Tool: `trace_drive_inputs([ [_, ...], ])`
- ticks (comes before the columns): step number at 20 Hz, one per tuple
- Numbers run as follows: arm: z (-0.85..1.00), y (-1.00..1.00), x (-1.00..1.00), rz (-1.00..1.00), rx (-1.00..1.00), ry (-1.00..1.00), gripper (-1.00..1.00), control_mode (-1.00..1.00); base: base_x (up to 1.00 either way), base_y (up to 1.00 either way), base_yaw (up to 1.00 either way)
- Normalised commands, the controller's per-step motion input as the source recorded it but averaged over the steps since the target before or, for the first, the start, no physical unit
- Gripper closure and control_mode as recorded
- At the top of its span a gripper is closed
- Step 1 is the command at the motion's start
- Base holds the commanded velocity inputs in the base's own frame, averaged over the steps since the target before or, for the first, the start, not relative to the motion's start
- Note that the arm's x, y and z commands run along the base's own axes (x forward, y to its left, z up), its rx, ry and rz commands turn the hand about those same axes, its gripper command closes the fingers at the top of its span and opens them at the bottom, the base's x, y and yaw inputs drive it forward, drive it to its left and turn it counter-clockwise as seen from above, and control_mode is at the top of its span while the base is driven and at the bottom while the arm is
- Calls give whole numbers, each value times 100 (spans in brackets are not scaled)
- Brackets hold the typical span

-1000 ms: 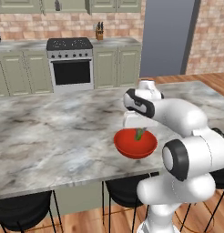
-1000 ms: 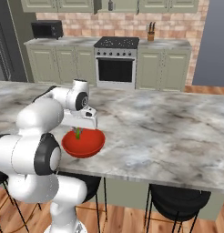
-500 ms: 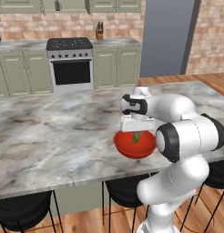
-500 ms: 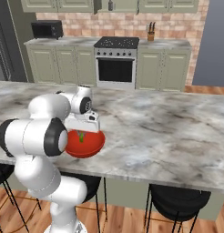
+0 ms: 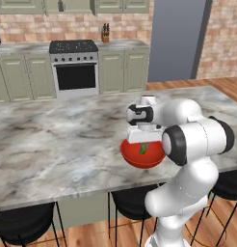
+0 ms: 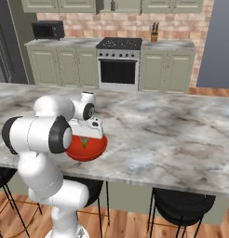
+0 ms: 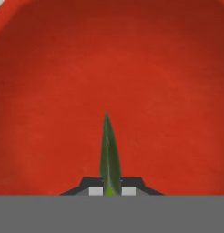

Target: There is a bowl on the dining counter. Grab a lemon wedge from the fridge and place it in the bowl. Then get the liquor bottle and glass cup from the cabinet and place them next to the bowl.

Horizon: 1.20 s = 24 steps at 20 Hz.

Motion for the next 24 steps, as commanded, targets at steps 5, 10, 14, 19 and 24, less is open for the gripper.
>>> trace_drive_inputs([
  [5,-31,0,0,0,0,0,100,-100,0,0,0],
  [10,-25,0,-4,0,-1,-2,-100,-100,0,0,0],
  [14,4,0,-36,1,0,-17,-100,-100,0,0,0],
  [19,46,0,-50,0,0,-20,-100,-100,0,0,0],
  [24,54,0,-61,0,0,-21,-100,-100,0,0,0],
])
